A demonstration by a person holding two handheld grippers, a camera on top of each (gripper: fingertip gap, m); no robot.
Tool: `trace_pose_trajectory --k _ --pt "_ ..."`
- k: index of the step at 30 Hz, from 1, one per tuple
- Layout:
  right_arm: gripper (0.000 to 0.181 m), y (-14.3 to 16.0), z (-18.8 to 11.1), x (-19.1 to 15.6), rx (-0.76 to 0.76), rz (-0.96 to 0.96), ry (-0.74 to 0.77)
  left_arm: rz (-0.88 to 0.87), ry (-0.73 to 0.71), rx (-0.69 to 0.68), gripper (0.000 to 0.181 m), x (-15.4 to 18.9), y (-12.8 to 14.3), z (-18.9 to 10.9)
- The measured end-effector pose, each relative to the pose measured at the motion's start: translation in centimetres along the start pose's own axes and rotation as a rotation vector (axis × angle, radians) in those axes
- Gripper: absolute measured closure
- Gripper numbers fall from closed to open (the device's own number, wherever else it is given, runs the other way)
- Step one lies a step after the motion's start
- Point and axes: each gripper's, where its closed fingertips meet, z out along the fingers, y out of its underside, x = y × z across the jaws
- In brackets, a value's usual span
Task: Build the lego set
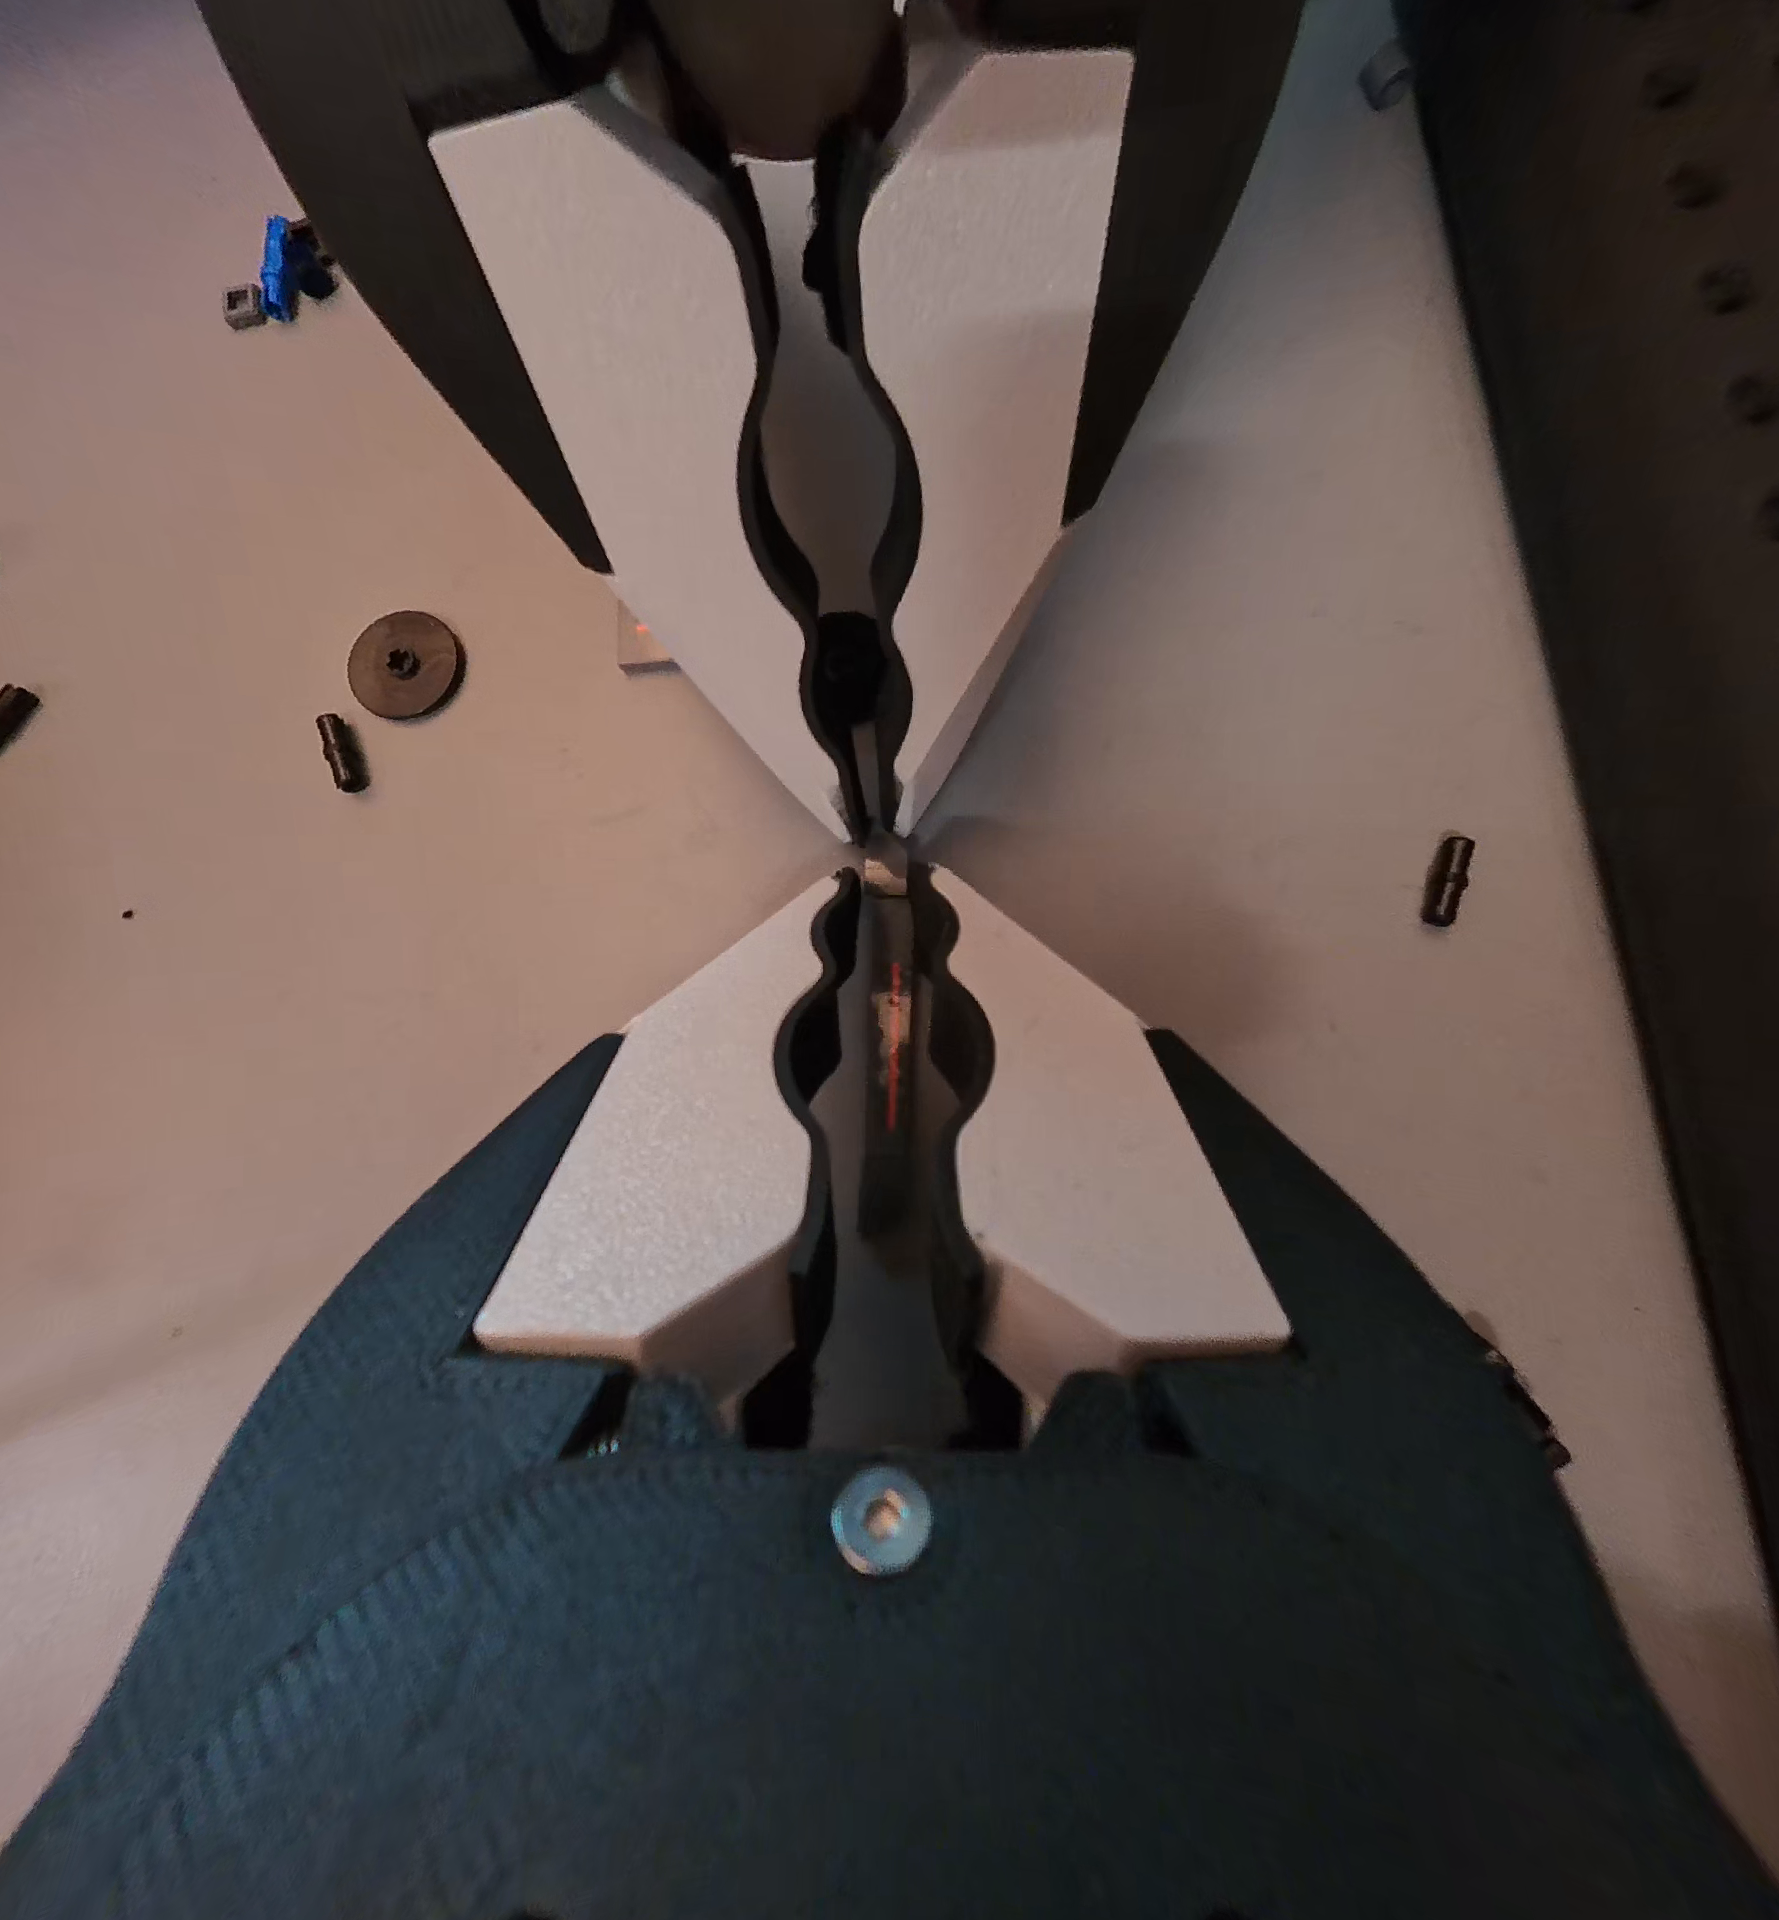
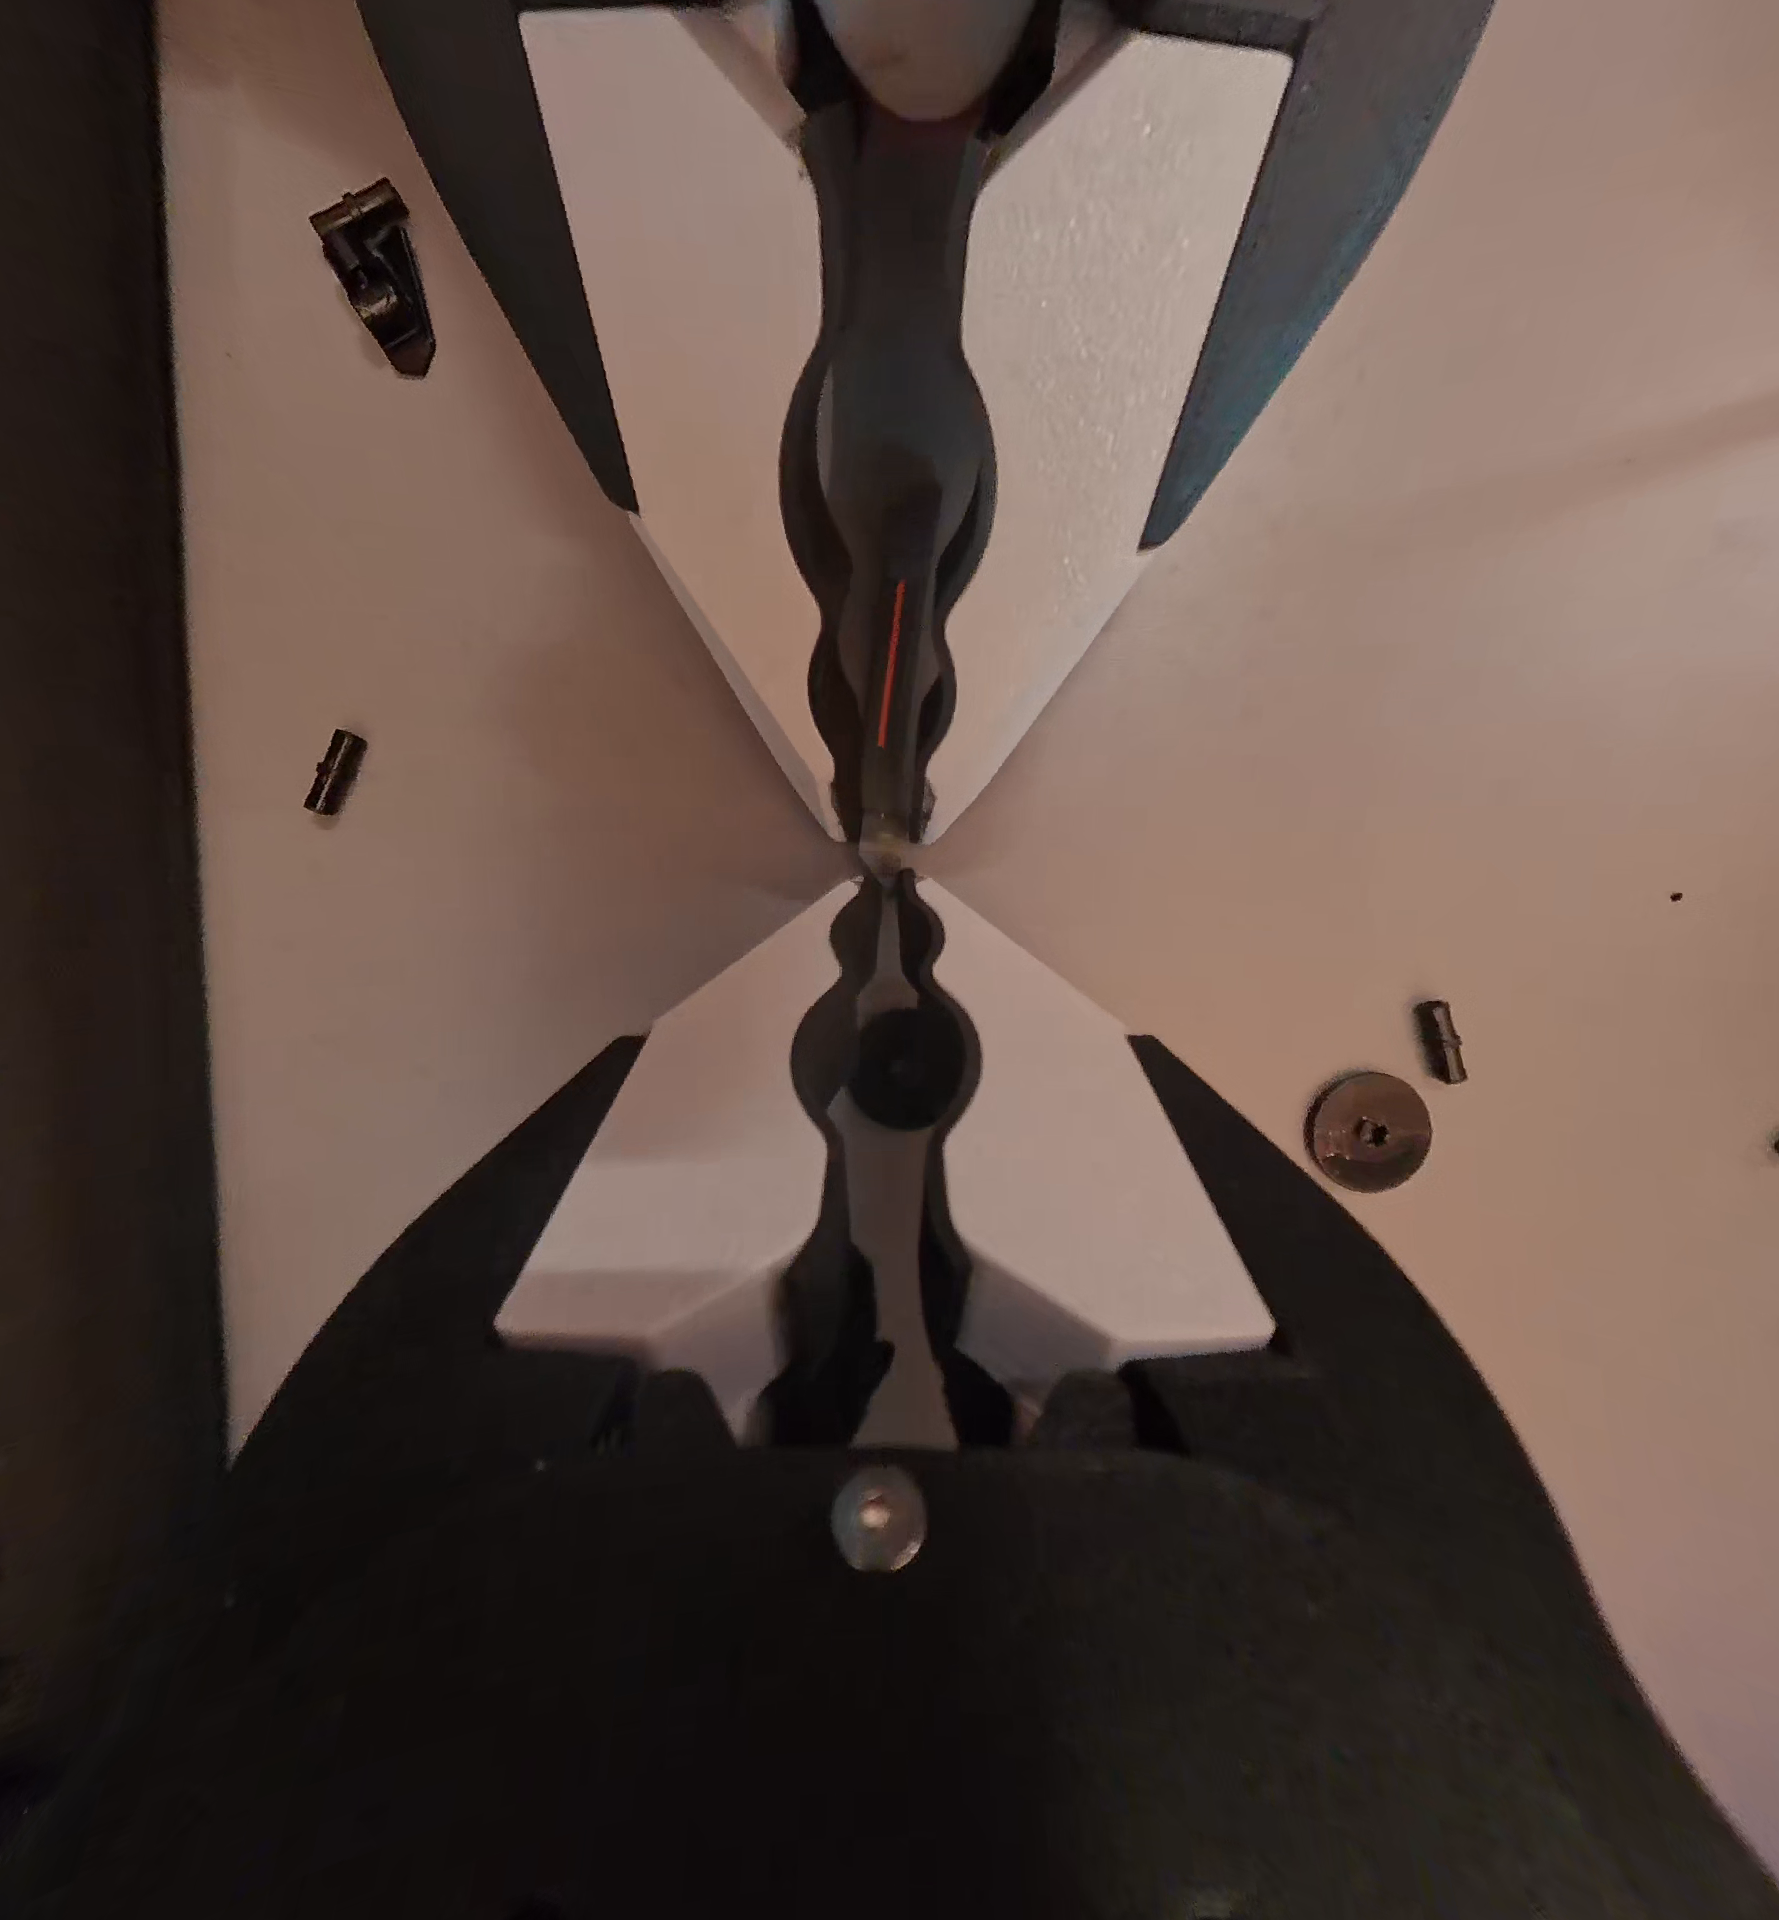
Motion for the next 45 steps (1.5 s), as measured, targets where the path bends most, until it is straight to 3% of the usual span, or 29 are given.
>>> trace_pose_trajectory --k 28,45 --pt "0.181 -0.10 0.22 -0.31 -0.002 -0.017 -0.010 0.004 0.025 0.015 0.162 0.33 0.19 -0.57" --pt "0.181 -0.34 0.09 -0.11 0.008 -0.019 0.003 -0.019 0.033 -0.012 0.176 0.16 0.87 -0.41"
